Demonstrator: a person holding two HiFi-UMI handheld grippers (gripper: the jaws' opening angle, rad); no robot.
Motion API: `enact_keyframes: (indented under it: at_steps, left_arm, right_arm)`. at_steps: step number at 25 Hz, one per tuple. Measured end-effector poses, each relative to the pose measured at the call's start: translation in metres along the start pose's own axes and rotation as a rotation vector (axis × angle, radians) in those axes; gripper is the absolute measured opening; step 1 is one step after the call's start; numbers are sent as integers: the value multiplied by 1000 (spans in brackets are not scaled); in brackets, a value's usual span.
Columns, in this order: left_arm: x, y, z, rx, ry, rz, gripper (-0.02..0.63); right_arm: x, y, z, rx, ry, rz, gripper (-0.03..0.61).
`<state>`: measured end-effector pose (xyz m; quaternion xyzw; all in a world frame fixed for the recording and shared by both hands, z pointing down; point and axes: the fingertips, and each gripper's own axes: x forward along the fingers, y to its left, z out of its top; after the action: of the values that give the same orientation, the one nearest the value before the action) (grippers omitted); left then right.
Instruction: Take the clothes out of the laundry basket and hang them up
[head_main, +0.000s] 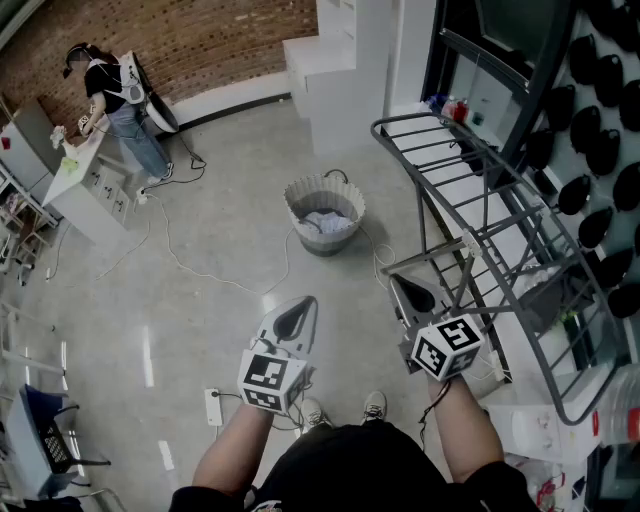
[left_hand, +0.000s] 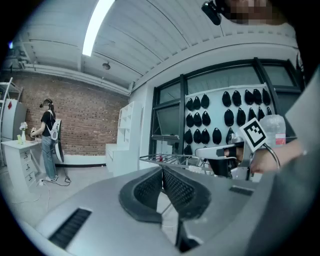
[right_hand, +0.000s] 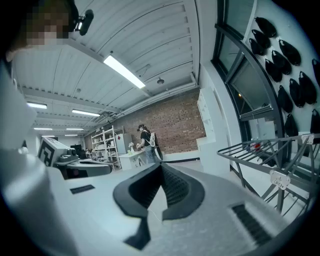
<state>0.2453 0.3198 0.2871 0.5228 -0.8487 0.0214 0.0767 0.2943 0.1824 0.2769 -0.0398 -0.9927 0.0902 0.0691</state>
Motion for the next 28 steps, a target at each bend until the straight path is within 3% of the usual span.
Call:
enact_keyframes:
  at_steps: [16,18,22,25,28]
  left_arm:
    - [11,-27,1,11,-14,44,9]
    - [17,-34,1,14,-13,49,9]
    - [32,-47,0,17,-11,70,14]
    - [45,-59,0,10,-8,81,99]
    - [55,-68,1,8,-9,96,123]
  right_arm:
    - [-18,-23,1,26,-27,51,11]
    - [-21,-30,3,27,-29,66,72]
    - [-27,-51,5,24,-36,88,87]
    - [-32,-67,7,24,-37,103,102]
    - [-35,-81,8,25,-39,118,114]
